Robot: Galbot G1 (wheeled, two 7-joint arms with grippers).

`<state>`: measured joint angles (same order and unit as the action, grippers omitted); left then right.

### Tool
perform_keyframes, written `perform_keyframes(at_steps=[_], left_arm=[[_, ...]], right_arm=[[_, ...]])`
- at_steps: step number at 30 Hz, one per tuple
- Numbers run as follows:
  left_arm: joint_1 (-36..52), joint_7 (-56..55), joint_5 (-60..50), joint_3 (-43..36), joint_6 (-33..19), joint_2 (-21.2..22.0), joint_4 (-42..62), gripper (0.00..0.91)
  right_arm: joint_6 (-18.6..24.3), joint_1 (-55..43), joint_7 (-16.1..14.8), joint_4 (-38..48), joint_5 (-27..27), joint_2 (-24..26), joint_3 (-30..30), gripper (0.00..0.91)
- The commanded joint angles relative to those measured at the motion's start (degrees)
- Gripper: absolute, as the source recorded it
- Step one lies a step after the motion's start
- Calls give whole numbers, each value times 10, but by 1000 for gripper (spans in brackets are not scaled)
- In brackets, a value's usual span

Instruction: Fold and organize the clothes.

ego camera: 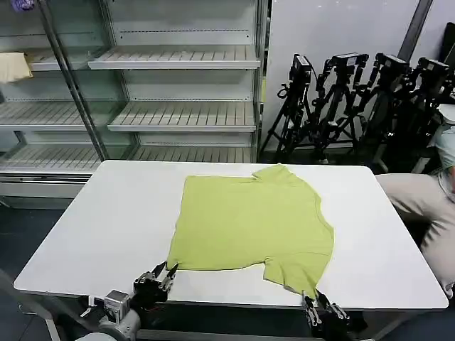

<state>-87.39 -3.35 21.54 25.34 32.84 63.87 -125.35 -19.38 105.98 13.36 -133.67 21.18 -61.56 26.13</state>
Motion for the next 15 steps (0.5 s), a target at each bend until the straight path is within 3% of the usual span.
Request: perform_keyframes(at_steps=[1,6,8,15], left_arm=[[-1,1,-1,-3,1,1,2,10],[14,7,5,-5,-4,1,-15,10],[37,8,3,-13,-3,-5,-17,10],[122,5,15,-28,-1,-8,9,10]], right_arm=[[9,1,2,0,11,1,-4,0],[37,-11,-2,-5,1,-1,2,0],[32,-33,3,-19,24,-2,8,0],[-32,-181,20,-7,92,-4,37,0]])
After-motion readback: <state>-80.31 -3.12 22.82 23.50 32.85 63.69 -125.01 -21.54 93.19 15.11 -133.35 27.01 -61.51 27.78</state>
